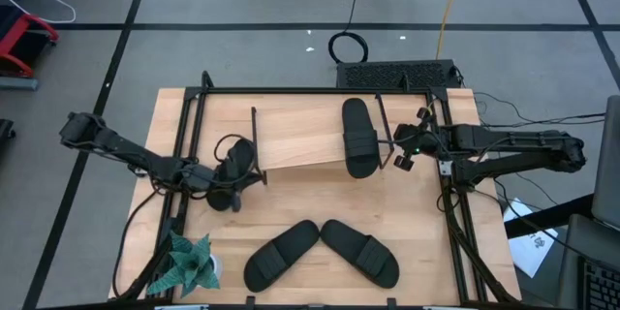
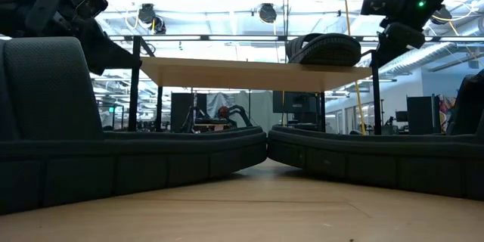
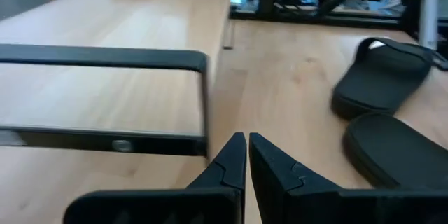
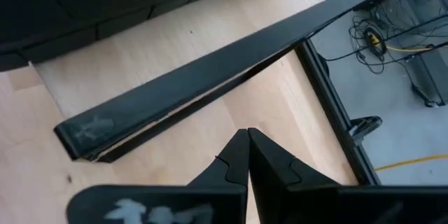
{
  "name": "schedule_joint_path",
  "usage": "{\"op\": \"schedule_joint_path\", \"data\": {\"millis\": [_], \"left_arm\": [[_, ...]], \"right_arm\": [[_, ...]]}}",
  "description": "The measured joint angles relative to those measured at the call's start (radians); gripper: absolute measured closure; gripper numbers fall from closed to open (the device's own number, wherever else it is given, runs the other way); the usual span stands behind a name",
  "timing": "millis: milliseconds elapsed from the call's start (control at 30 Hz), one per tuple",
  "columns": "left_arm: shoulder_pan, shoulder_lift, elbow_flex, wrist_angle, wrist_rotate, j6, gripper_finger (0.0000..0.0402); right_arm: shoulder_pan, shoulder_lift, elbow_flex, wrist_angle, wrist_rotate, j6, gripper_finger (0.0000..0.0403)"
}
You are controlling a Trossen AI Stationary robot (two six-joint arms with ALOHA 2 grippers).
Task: Pick and place slides into the shelf
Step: Adjust the shelf, then put the top left black slide on the shelf
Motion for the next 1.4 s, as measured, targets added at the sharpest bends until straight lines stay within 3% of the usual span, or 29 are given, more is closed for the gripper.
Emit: {"op": "schedule_joint_path", "data": {"millis": [333, 733, 1067, 1400], "left_arm": [[0.024, -0.023, 0.000, -0.049, -0.051, -0.007, 0.0383], [0.104, -0.023, 0.000, -0.051, -0.042, -0.017, 0.0383], [0.138, -0.023, 0.000, -0.074, -0.036, -0.048, 0.0383], [0.137, -0.023, 0.000, -0.067, 0.153, -0.054, 0.0383]], "right_arm": [[0.000, 0.000, 0.000, 0.018, -0.073, -0.009, 0.0403], [0.000, 0.000, 0.000, 0.055, -0.174, -0.035, 0.0403], [0.000, 0.002, -0.045, 0.081, -0.174, -0.035, 0.0403], [0.002, -0.026, -0.073, 0.103, -0.169, -0.035, 0.0403]]}}
